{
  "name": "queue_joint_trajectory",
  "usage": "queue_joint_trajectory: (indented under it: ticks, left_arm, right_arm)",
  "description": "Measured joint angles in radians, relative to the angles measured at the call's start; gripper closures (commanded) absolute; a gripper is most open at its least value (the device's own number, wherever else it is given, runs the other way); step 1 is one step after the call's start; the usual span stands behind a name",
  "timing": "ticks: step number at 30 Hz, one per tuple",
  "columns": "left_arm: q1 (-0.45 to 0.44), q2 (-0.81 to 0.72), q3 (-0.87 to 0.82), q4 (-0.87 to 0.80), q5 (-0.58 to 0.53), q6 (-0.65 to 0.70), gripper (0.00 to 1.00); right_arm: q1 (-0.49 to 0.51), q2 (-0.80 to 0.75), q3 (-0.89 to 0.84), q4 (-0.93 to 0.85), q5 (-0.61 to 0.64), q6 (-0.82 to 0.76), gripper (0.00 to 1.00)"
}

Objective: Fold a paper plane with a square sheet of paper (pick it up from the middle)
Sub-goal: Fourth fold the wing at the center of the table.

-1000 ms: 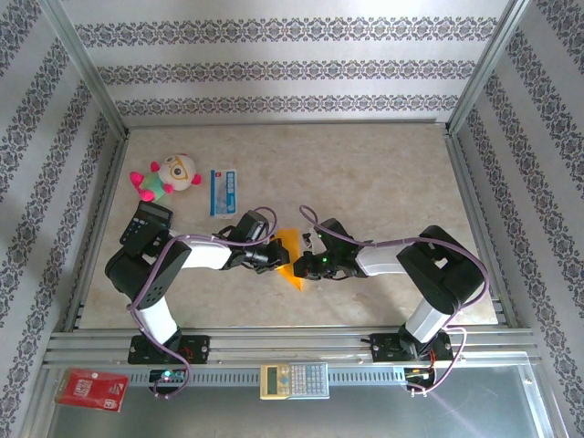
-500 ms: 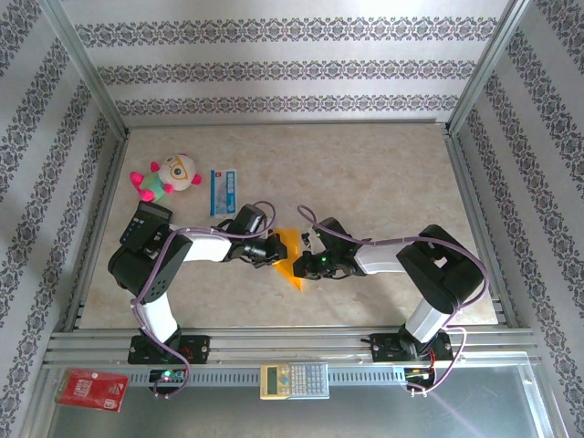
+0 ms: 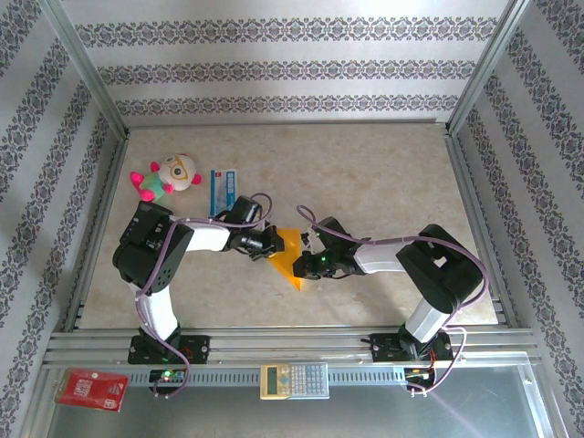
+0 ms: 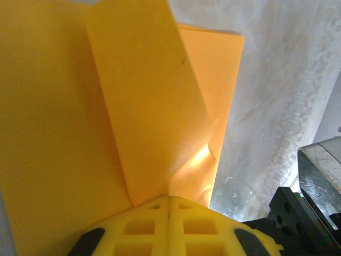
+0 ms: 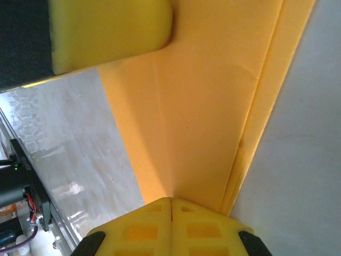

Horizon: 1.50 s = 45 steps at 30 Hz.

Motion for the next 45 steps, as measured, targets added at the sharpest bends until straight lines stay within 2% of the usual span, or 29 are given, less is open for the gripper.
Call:
queue_joint_trajectory:
  ticks: [7, 19, 31, 37, 45]
  left_arm:
    - [0.023, 0.039, 0.046, -0.015, 0.038, 0.008, 0.91]
    - [0.088, 0.082, 0.113, -0.018, 0.019, 0.027, 0.87]
    - [0.128, 0.148, 0.211, -0.065, 0.077, 0.031, 0.84]
    - [0.165, 0.18, 0.264, -0.066, 0.053, 0.042, 0.83]
    - [0.233, 0.154, 0.262, -0.039, -0.057, 0.048, 0.78]
  right_arm:
    - [0.0, 0.001, 0.003, -0.005, -0.001, -0.017, 1.0]
    - [0.0, 0.0, 0.006, -0.013, -0.001, -0.024, 1.0]
    - [0.0, 0.0, 0.006, -0.014, 0.001, -0.026, 1.0]
    - [0.0, -0.003, 0.005, -0.016, 0.002, -0.04, 1.0]
    - [0.0, -0.029, 0.006, -0.073, 0.01, -0.08, 1.0]
